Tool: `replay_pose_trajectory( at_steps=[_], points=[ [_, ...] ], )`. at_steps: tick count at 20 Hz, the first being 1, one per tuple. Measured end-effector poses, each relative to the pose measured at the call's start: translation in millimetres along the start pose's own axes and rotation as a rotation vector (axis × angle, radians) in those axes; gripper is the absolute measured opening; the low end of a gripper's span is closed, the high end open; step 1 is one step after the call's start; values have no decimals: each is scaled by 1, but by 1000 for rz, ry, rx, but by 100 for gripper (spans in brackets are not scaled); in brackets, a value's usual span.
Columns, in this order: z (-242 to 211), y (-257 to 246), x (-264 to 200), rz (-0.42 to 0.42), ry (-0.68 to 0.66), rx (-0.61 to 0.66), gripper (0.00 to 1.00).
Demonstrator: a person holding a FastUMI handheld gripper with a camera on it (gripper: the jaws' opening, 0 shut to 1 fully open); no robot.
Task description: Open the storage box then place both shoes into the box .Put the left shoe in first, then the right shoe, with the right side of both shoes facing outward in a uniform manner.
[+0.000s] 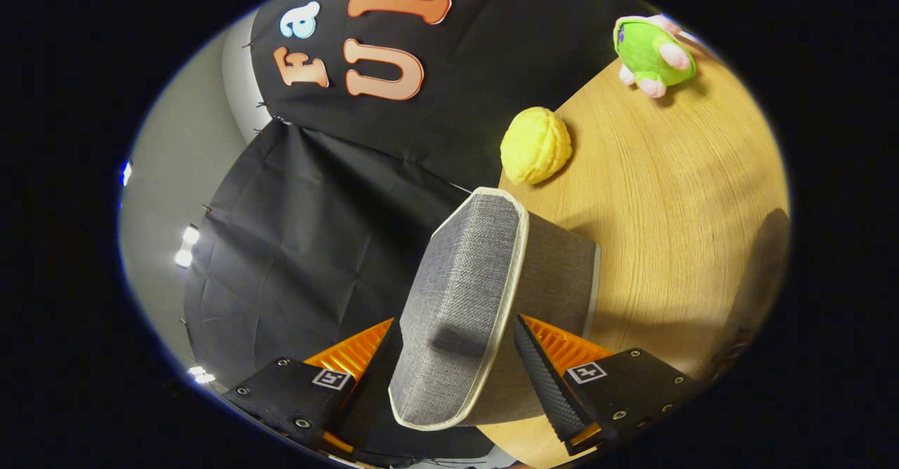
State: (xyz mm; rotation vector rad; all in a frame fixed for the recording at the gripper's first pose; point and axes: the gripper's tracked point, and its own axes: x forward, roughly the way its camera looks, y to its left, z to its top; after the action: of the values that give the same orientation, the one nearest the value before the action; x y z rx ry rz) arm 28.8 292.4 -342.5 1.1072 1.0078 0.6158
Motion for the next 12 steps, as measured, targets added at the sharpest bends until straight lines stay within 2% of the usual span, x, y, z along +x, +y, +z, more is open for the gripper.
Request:
replay_pose_trajectory(
  at_steps=[4, 5, 11, 12],
  points=[
    [-3, 4, 5, 68, -11, 50, 95],
    [-4, 2, 9, 63, -20, 49, 95],
    [-15, -9, 17, 76, -14, 115, 82],
    [-14, -7, 15, 85, -14, 122, 76]
  ],
)
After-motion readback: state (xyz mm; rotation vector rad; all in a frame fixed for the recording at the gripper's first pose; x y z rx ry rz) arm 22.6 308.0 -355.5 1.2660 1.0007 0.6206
